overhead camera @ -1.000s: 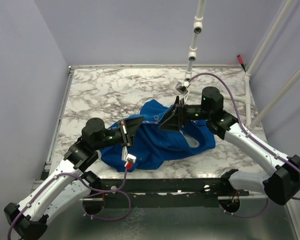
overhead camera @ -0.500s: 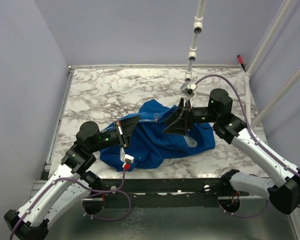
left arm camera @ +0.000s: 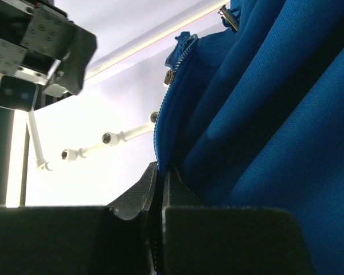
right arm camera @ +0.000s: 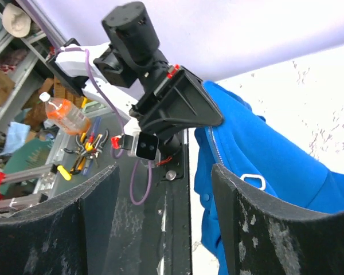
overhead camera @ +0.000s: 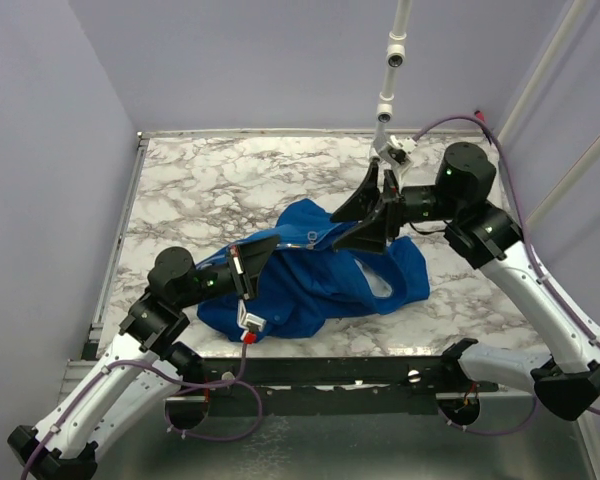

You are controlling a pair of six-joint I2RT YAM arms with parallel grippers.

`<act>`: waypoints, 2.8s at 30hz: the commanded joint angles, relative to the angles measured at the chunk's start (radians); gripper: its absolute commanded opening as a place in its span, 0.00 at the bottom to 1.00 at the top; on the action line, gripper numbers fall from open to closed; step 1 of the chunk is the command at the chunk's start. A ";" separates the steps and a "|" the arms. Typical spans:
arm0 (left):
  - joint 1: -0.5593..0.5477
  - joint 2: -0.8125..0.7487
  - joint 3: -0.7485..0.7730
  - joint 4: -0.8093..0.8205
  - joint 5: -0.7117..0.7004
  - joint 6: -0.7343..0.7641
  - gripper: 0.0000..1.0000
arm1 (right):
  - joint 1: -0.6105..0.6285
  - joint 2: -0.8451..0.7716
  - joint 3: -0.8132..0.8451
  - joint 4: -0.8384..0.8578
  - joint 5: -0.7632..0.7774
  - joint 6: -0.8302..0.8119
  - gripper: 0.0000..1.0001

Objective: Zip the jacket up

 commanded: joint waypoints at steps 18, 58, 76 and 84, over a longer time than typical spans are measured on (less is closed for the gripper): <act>0.023 -0.017 -0.008 0.056 0.060 0.111 0.00 | 0.003 0.165 -0.146 0.079 -0.022 0.081 0.60; 0.045 0.029 0.003 0.073 0.066 0.051 0.00 | -0.001 -0.187 -0.428 0.197 0.153 0.136 0.78; 0.045 0.103 0.123 -0.023 0.002 -0.065 0.00 | 0.006 -0.369 -0.494 0.260 0.310 0.135 0.69; 0.045 0.102 0.150 -0.028 -0.003 -0.103 0.00 | 0.023 -0.243 -0.627 0.510 0.295 0.188 0.46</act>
